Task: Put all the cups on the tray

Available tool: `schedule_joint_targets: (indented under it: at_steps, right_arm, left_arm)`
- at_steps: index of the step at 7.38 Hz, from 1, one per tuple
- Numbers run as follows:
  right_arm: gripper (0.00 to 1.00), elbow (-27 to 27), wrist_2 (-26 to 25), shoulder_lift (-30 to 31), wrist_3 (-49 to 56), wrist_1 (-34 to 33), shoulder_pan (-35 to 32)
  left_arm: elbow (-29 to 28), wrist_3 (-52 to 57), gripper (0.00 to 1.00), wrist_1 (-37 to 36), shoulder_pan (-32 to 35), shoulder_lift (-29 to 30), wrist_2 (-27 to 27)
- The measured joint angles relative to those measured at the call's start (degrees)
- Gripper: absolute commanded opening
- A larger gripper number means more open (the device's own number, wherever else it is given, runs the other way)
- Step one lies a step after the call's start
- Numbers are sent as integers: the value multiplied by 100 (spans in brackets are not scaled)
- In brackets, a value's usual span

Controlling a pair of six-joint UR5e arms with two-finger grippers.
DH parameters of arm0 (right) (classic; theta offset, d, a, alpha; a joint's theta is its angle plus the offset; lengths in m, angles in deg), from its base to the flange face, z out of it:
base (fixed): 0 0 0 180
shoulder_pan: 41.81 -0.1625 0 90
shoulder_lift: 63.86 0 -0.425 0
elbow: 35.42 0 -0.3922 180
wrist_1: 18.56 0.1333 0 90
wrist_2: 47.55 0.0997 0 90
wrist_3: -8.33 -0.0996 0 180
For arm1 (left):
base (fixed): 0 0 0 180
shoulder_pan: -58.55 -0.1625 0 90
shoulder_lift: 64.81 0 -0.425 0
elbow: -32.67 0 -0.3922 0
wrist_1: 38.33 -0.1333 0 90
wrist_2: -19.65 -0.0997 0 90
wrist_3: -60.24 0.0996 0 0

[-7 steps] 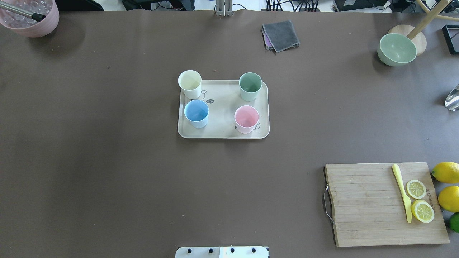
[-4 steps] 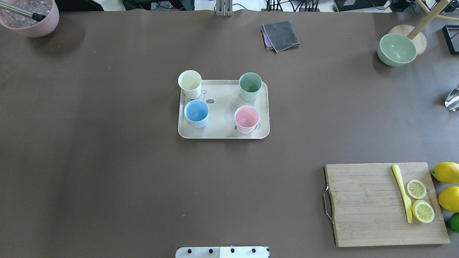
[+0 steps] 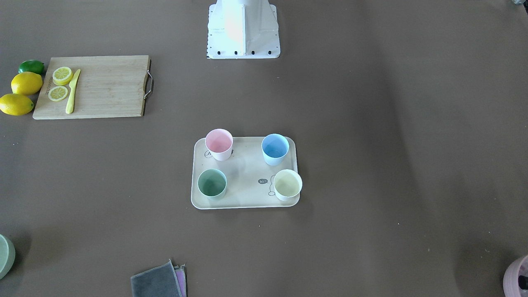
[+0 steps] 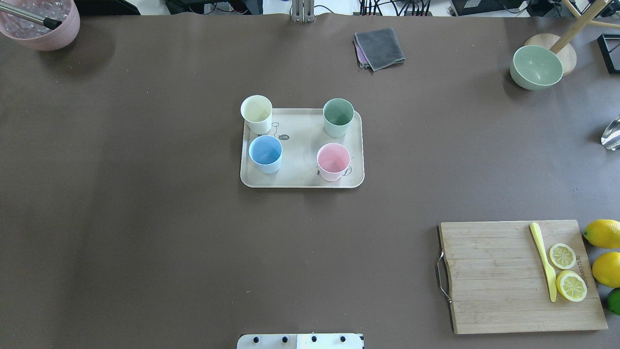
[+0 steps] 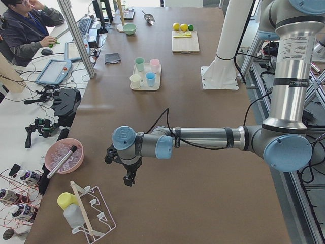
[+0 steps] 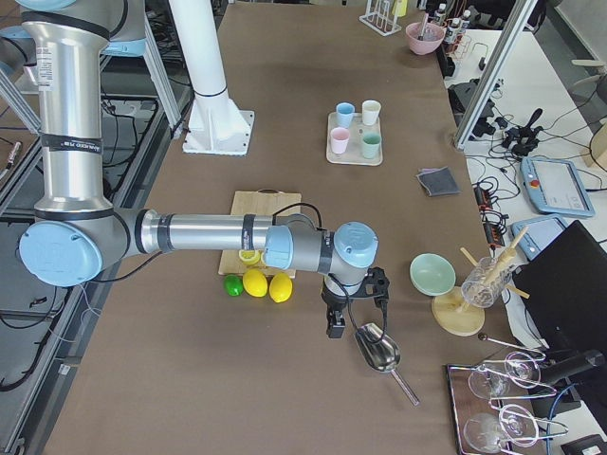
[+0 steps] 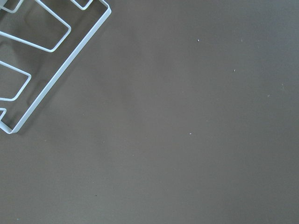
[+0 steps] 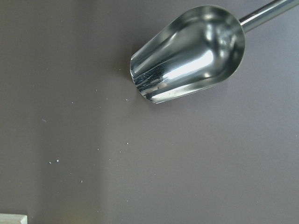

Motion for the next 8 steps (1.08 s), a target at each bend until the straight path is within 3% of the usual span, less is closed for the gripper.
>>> schedule_joint_targets:
  at_steps: [8]
  right_arm:
    - [100, -3, 3, 25, 3, 5, 48]
  left_arm:
    - [112, -470, 98, 120, 241, -119, -99]
